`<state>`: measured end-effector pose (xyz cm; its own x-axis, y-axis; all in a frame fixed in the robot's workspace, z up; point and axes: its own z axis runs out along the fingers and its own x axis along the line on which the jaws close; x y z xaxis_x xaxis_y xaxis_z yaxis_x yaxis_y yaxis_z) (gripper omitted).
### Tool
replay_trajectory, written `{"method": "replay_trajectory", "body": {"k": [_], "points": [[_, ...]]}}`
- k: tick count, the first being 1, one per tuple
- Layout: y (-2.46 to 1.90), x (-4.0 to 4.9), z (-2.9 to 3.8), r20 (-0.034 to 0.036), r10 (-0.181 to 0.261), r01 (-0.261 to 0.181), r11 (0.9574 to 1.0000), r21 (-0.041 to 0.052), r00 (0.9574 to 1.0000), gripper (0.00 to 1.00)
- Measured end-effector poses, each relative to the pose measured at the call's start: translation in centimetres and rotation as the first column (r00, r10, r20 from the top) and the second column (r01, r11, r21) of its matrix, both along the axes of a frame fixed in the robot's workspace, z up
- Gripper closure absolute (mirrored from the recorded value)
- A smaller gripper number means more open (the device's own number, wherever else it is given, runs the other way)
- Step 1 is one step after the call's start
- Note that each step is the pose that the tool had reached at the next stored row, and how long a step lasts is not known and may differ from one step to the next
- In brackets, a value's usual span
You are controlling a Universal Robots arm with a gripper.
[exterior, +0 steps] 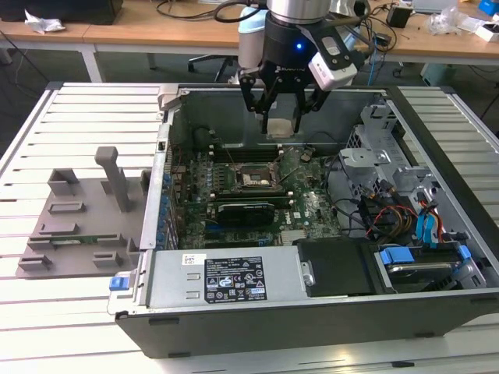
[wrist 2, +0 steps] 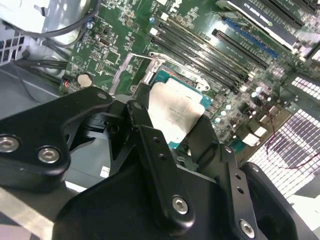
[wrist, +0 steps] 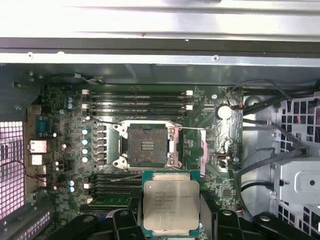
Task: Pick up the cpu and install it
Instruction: 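Place the cpu into insertion slot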
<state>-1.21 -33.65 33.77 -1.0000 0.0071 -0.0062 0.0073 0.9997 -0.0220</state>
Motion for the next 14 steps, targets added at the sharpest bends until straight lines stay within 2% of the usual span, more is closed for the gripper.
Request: {"method": "replay_trajectory", "body": {"k": [4,6,14], "points": [[0.0,0.0,0.0,0.0,-0.059,0.059,0.9983,-0.0003,0.9983,0.45],[0.0,0.0,-0.01,0.0,-0.094,0.094,0.9956,-0.001,0.9956,0.45],[0.0,0.0,-0.01,0.0002,-0.156,0.156,0.9877,-0.0028,0.9877,0.45]]}}
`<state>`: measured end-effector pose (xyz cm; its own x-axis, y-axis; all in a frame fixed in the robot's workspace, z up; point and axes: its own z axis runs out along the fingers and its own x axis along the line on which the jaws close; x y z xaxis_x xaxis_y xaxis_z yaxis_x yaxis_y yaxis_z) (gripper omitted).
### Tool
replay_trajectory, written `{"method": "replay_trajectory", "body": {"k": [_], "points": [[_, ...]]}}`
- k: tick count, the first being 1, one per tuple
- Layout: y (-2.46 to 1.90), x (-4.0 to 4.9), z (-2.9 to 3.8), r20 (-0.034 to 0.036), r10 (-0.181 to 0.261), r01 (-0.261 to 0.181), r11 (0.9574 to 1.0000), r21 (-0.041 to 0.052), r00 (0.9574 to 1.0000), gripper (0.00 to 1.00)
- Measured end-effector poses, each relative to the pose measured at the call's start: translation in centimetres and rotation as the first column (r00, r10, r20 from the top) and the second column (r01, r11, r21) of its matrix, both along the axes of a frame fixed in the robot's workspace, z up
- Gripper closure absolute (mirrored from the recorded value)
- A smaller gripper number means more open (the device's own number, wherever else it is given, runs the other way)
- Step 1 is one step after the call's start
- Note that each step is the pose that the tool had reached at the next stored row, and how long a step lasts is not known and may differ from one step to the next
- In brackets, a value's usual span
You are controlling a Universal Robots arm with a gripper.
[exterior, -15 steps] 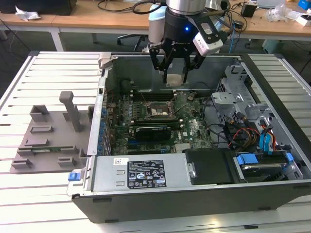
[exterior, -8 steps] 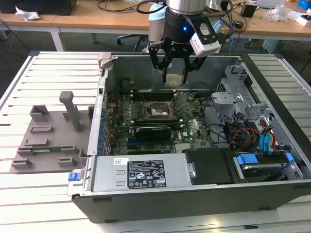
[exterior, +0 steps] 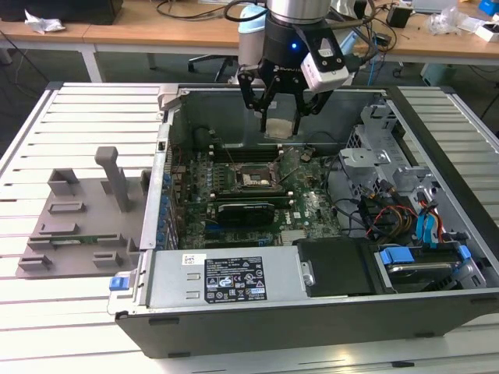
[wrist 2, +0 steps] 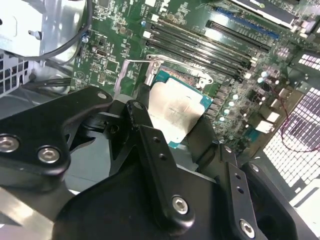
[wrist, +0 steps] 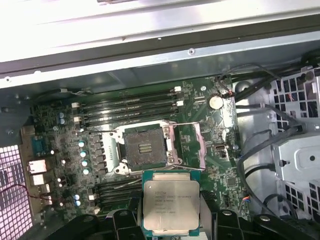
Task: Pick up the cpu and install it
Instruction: 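Place the cpu into insertion slot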
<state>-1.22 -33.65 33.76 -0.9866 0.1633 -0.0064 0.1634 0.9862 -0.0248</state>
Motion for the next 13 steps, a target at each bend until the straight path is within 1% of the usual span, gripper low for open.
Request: {"method": "replay_trajectory", "body": {"k": [3,4,6,13], "points": [[0.0,0.0,0.0,0.0,-0.02,0.02,0.9998,-0.0016,0.9998,0.45],[0.0,0.0,0.0,-0.0001,-0.039,0.039,0.9993,-0.0018,0.9993,0.45],[0.0,0.0,-0.01,-0.0001,-0.061,0.061,0.9981,-0.0018,0.9981,0.45],[0.0,0.0,-0.03,0.0,-0.107,0.107,0.9943,-0.0018,0.9943,0.45]]}}
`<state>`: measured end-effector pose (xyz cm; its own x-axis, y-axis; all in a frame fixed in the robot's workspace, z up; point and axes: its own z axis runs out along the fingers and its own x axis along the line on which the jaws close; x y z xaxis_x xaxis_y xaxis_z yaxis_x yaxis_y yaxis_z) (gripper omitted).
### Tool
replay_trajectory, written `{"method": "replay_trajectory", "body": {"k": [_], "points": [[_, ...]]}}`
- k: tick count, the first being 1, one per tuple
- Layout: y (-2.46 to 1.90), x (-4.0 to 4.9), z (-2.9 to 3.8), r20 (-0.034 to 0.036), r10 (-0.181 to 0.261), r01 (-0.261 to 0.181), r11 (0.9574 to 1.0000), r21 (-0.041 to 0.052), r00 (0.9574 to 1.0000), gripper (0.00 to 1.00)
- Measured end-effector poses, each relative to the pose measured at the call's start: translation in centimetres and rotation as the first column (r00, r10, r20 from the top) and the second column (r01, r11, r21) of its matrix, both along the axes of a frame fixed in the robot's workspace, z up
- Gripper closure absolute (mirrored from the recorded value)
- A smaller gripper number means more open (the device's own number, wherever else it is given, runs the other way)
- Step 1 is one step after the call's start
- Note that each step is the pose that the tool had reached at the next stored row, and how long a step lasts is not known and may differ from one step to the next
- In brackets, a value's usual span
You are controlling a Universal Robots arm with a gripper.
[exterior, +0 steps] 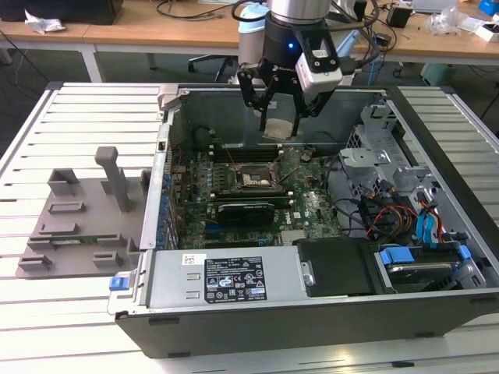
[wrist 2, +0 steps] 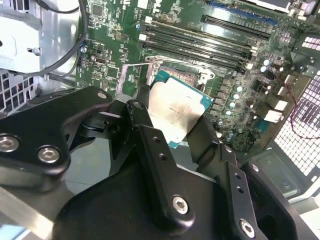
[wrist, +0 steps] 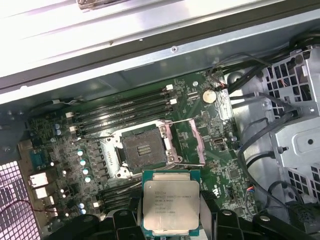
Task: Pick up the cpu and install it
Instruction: 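Place the cpu into insertion slot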
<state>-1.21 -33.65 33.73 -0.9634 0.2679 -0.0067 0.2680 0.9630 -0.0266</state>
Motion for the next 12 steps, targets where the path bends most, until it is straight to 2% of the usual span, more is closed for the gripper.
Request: {"method": "replay_trajectory", "body": {"k": [12], "points": [[0.0,0.0,-0.06,0.0,-0.026,0.026,0.9997,0.0,0.9997,0.45]]}}
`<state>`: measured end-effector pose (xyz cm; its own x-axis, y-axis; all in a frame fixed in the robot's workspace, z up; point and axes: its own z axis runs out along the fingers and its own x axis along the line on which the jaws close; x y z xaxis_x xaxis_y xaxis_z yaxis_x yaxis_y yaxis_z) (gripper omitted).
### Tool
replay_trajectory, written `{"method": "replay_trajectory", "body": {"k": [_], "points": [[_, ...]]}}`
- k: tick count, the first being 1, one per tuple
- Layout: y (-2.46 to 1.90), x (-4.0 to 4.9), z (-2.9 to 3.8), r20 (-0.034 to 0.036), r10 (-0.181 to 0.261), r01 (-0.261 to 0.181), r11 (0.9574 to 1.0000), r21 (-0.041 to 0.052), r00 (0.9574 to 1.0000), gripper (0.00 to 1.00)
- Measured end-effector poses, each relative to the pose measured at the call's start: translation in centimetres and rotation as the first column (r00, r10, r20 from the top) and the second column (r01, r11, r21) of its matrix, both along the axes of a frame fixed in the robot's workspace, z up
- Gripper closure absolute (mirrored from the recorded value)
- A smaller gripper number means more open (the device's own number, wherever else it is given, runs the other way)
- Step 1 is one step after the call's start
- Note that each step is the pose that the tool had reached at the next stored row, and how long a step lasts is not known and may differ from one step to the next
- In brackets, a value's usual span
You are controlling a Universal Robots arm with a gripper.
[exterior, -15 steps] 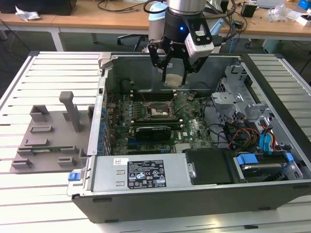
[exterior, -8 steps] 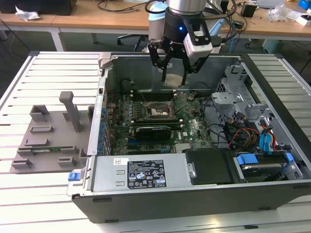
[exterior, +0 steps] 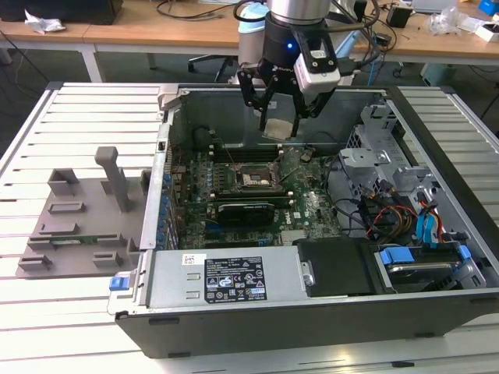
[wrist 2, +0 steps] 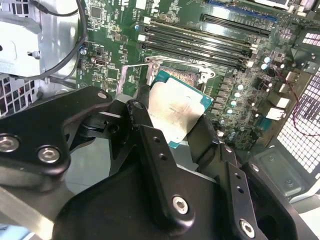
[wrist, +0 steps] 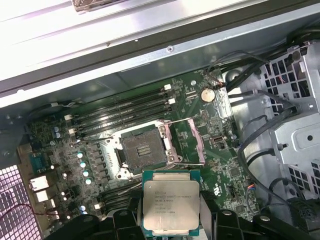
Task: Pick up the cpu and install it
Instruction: 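Place the cpu into insertion slot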
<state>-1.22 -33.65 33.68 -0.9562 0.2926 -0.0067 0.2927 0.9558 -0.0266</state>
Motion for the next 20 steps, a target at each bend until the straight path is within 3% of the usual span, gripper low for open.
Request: {"method": "replay_trajectory", "body": {"k": [20], "points": [[0.0,0.0,-0.04,0.0,-0.071,0.071,0.9975,-0.0001,0.9975,0.45]]}}
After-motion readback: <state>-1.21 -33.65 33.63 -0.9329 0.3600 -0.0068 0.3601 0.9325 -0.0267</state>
